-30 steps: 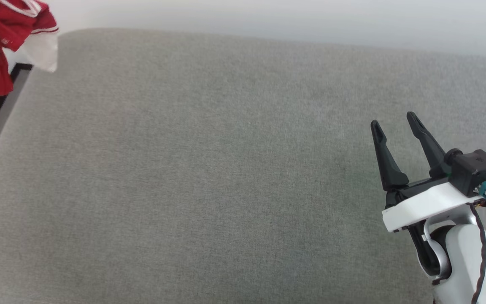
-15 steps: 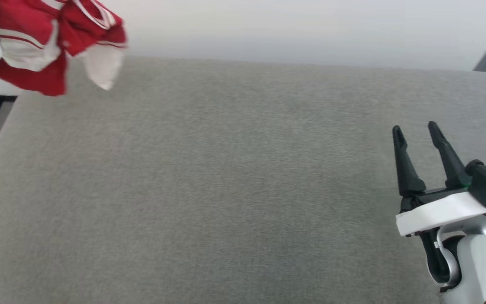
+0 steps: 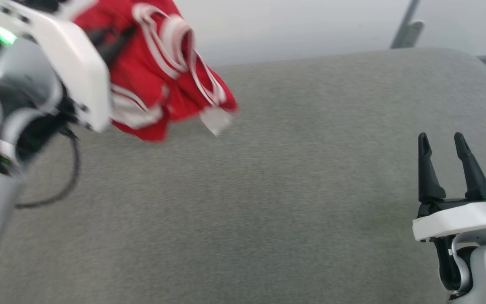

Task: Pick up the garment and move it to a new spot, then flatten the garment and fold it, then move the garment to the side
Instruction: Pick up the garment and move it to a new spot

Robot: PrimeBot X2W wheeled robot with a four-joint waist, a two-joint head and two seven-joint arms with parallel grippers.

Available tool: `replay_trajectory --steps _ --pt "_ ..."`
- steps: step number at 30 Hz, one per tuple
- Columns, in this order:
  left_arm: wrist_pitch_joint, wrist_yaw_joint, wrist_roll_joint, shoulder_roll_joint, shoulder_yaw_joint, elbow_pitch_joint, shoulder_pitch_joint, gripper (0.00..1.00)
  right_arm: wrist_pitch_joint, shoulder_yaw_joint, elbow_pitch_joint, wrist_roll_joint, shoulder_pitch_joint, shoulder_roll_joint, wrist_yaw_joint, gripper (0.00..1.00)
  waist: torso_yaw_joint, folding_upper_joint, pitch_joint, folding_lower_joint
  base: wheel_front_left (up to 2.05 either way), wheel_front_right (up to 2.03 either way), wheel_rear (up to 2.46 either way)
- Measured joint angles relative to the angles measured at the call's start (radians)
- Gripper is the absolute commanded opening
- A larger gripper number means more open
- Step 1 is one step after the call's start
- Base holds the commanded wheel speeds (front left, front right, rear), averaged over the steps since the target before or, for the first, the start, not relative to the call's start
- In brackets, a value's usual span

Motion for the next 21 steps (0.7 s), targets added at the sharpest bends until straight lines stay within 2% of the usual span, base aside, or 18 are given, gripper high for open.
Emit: replay_trajectory --steps 4,9,14,21 --pt "0.068 0.039 -0.003 -0.02 -0.063 -0.071 0.063 0.0 -0.007 0.004 0.011 0.0 0.007 0.012 0.0 1.0 -0.058 0.0 0.008 0.0 0.0 0.0 0.0" --pt "0.105 0.05 -0.003 -0.055 -0.147 -0.073 0.146 0.0 -0.022 0.026 0.036 0.006 0.007 0.025 0.0 1.0 -0.12 0.0 0.024 0.0 0.0 0.0 0.0" --pt "0.122 0.04 0.003 -0.073 -0.218 0.018 0.211 0.0 -0.039 0.064 0.07 0.015 -0.004 0.038 0.0 1.0 -0.166 0.0 0.045 0.0 0.0 0.0 0.0" --pt "0.134 0.0 0.011 -0.116 -0.297 0.187 0.258 0.0 -0.056 0.102 0.114 0.028 -0.022 0.044 0.0 1.0 -0.201 0.0 0.064 0.0 0.0 0.0 0.0"
